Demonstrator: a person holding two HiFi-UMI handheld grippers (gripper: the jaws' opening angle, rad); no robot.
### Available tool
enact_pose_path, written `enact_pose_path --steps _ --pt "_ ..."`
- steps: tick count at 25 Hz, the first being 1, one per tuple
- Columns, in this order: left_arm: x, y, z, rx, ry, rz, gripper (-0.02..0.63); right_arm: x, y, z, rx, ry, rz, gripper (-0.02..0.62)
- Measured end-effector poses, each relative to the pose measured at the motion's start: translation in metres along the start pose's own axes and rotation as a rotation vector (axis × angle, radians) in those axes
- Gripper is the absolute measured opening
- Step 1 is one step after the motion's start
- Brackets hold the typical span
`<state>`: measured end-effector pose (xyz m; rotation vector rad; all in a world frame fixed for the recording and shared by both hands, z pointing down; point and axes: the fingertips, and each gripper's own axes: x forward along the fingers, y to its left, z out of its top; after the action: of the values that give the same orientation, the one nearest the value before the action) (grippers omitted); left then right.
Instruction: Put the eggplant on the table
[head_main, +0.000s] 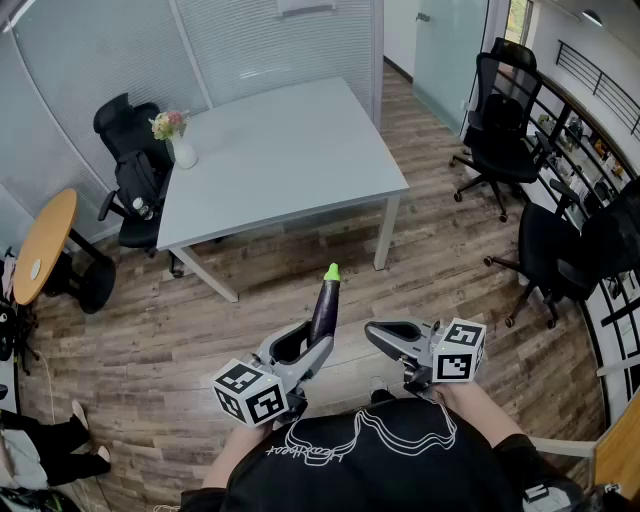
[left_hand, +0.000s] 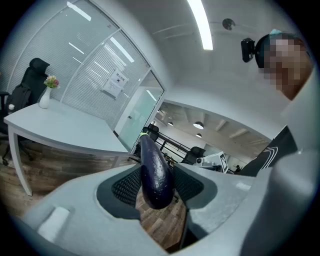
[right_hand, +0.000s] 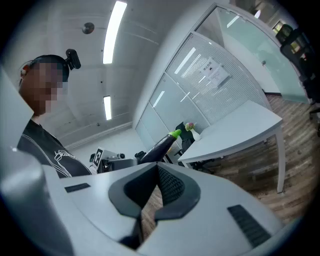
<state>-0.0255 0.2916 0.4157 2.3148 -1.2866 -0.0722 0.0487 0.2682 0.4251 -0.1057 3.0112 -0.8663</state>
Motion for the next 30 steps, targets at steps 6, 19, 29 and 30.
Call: enact_pose_path --steps 6,19,29,30 --pt "0.007 -0.002 0.007 0.014 0.002 0.003 0.209 -0.003 -0.003 0.01 -0.012 -0.004 0.005 0.008" --pt "0.063 0.001 0.032 0.04 0.004 -0.01 0.209 -0.02 -0.047 0.051 -0.02 -0.025 -0.012 0.008" --pt "0.121 0.004 0.041 0.04 0.019 -0.011 0.209 -0.04 -0.09 0.076 -0.017 -0.023 0.003 0.008" --pt "0.128 0.003 0.042 0.042 0.019 -0.013 0.209 -0.044 -0.094 0.079 -0.018 -0.024 0.004 0.008"
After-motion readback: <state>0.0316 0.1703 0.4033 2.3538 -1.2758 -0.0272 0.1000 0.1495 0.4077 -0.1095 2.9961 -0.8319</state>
